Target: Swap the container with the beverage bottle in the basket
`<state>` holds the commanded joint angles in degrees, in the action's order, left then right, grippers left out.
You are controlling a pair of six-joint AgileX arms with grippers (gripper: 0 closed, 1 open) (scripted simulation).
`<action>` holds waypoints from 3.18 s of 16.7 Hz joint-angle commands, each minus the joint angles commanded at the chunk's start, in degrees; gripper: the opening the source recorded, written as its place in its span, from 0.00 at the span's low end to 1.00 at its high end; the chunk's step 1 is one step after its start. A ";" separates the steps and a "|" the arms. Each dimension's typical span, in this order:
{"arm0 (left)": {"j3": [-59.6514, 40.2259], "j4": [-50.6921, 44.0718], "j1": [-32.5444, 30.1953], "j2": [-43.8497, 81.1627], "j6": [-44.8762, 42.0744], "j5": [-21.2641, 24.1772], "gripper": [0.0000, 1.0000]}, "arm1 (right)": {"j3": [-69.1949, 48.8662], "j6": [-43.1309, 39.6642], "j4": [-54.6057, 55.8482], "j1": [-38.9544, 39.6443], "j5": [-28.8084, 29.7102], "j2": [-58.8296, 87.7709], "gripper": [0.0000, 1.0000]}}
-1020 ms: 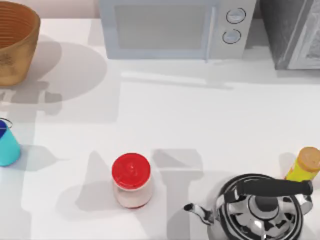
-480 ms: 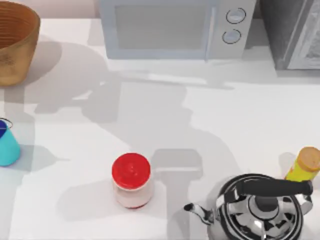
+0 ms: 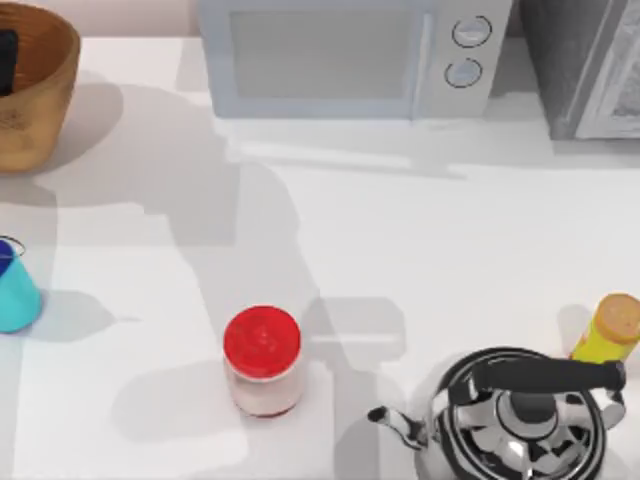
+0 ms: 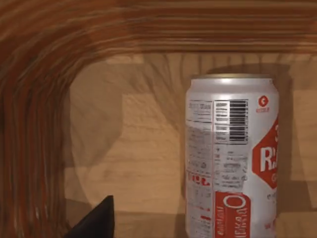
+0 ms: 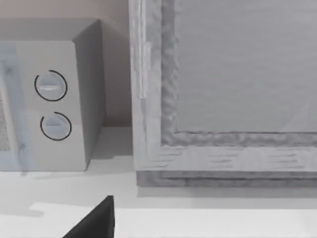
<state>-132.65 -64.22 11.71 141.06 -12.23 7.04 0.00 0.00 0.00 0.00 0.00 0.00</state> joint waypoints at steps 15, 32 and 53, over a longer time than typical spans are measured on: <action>-0.75 6.64 -0.64 8.34 0.48 0.00 1.00 | 0.00 0.00 0.00 0.00 0.00 0.00 1.00; -0.74 6.74 -0.64 8.42 0.48 0.00 0.00 | 0.00 0.00 0.00 0.00 0.00 0.00 1.00; 41.28 28.13 -3.36 -39.17 6.44 -5.67 0.00 | 0.00 0.00 0.00 0.00 0.00 0.00 1.00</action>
<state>-91.37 -36.09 8.35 101.89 -5.78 1.37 0.00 0.00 0.00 0.00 0.00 0.00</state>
